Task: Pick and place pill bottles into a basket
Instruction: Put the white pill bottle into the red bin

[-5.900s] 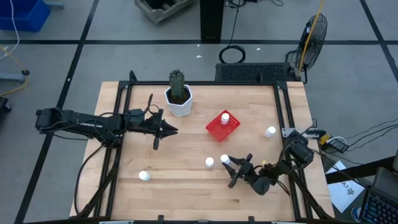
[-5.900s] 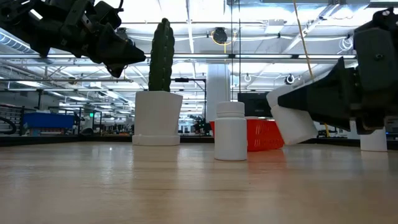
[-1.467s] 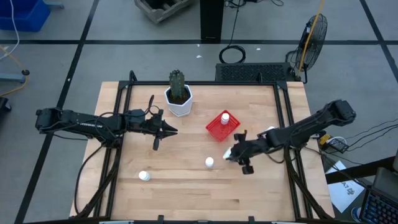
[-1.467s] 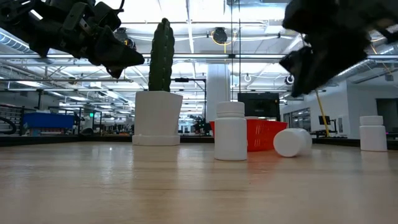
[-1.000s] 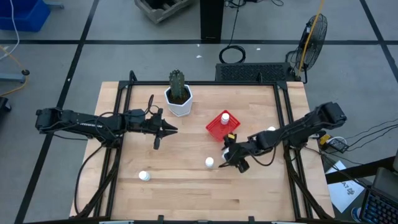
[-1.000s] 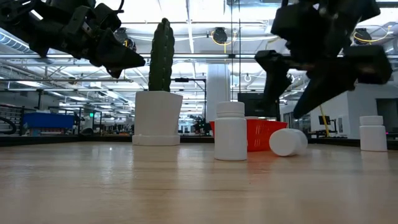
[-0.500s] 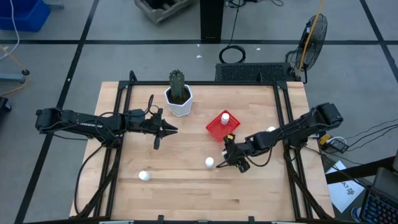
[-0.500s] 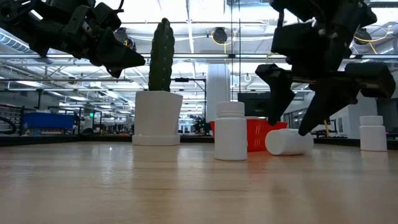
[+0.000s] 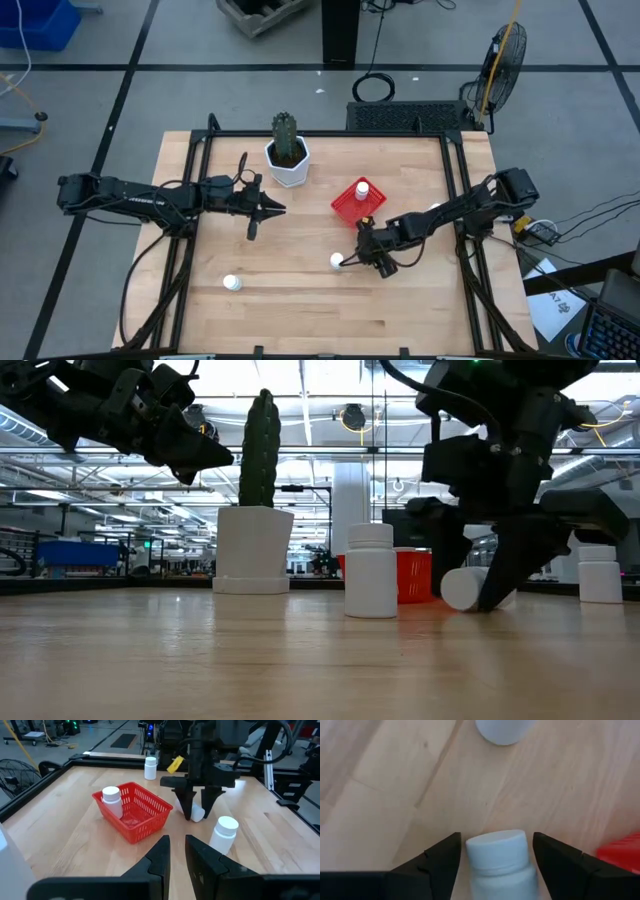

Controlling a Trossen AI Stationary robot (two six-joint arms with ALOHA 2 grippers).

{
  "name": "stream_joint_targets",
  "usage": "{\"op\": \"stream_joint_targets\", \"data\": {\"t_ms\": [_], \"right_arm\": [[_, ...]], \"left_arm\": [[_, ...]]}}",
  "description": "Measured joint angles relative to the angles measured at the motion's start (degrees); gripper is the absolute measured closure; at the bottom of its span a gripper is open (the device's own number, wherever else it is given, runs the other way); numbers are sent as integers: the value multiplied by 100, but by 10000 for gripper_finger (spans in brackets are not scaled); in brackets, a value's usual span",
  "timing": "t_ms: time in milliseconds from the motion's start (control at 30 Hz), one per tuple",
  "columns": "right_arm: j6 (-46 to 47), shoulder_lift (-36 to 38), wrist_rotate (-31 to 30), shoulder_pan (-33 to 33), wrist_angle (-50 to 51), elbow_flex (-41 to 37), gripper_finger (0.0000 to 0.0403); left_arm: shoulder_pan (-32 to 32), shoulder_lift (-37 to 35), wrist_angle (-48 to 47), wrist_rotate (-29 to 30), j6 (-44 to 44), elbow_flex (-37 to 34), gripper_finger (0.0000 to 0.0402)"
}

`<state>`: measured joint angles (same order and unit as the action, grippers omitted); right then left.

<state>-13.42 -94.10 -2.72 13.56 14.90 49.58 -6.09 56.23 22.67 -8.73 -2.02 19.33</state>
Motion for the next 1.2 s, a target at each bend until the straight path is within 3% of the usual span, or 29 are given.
{"op": "stream_joint_targets", "data": {"t_ms": [500,933,1200], "right_arm": [[827,232,134,40,0,-2,259],[836,223,138,57,578,-4,206],[720,223,117,118,874,-7,212]], "left_arm": [[0,2,1,-17,4,2,339],[0,2,21,-20,42,0,339],[0,0,147,-24,42,0,339]]}}
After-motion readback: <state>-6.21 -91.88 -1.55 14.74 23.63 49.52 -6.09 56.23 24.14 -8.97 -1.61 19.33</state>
